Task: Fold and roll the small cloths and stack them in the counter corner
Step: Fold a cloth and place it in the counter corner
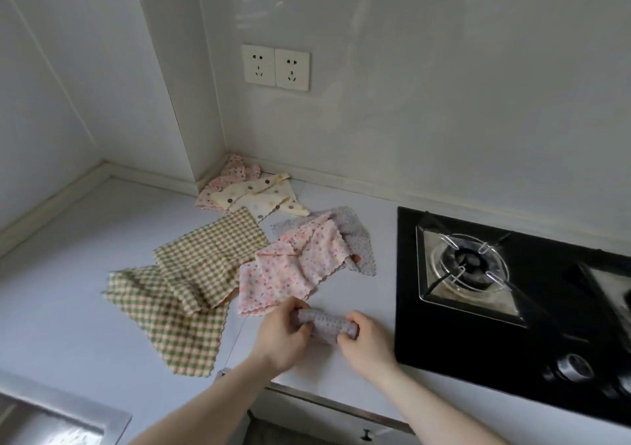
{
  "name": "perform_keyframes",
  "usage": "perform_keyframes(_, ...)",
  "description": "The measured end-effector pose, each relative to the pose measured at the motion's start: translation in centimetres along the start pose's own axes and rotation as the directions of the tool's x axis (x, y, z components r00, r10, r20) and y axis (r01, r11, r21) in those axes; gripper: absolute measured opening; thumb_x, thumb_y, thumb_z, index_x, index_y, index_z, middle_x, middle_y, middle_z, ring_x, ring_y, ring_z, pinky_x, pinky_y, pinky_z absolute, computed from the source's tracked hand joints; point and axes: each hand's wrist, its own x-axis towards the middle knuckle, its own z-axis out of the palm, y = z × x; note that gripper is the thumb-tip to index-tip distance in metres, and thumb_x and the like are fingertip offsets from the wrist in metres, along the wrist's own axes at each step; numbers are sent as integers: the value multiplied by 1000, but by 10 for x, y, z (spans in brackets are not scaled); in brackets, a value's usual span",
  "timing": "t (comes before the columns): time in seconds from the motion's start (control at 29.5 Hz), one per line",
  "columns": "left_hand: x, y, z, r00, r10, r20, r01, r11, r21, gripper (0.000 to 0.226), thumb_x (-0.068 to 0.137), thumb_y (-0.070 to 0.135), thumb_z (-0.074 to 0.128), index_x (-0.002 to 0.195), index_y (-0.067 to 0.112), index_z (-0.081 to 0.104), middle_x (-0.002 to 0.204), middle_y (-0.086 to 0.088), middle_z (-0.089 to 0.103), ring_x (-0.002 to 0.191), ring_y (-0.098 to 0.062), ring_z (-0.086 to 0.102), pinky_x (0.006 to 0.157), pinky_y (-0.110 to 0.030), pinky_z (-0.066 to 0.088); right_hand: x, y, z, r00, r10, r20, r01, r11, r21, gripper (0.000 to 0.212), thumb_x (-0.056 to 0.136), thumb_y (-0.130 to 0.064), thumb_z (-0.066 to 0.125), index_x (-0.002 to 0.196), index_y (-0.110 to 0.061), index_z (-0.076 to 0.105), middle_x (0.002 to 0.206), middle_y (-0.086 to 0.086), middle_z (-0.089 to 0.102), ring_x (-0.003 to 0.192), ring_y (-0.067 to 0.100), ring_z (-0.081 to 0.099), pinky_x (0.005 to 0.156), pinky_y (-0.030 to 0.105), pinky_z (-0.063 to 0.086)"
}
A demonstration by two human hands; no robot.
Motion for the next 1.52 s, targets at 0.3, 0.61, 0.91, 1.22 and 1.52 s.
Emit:
perform_keyframes(0.3, -83, 140, -92, 999, 20, 41, 2, 886, -463, 23, 89, 6, 77, 106, 6, 61, 84, -7, 73, 80, -22, 72, 72, -28, 60, -122, -83, -144, 990, -12, 142, -36, 942, 334, 7, 95, -24, 69, 99, -20, 66, 95, 0, 77, 83, 13, 69, 73, 32, 53)
perform_keyframes(0.61, -96, 253, -75, 937, 200, 286, -57, 897, -439, 20, 98, 20, 67, 102, 1, 64, 82, -19, 71, 59, -9, 65, 56, -19, 51, -217, -86, -235, 981, 135, -141, -47, 862, 504, 11, 99, -28, 66, 109, -22, 67, 104, -10, 76, 91, 4, 71, 75, 22, 54)
perform_keyframes(0.91, -105, 370, 25, 734, 455, 504, -324, 887, -329, 17, 96, 30, 70, 95, 13, 70, 85, -3, 77, 76, -17, 74, 69, -30, 59, -299, -10, -316, 887, 316, -336, -77, 820, 568, 16, 98, -32, 67, 112, -24, 66, 105, -11, 76, 91, 3, 72, 74, 19, 55)
perform_keyframes(1.22, -141, 490, 185, 610, 518, 599, -449, 849, -277, 8, 98, 19, 68, 94, 12, 71, 80, -2, 76, 64, -7, 68, 61, -21, 53, -361, 126, -421, 776, 421, -471, -68, 796, 601, 11, 96, -32, 68, 103, -24, 69, 92, -10, 76, 80, 8, 73, 70, 24, 54)
perform_keyframes(1.52, -181, 575, 339, 620, 502, 603, -486, 849, -207, 6, 96, 25, 69, 102, 24, 70, 83, 8, 75, 69, 1, 67, 64, -16, 50, -411, 262, -531, 768, 446, -459, -83, 780, 620, 8, 97, -25, 68, 99, -18, 69, 85, -5, 77, 75, 10, 73, 68, 22, 51)
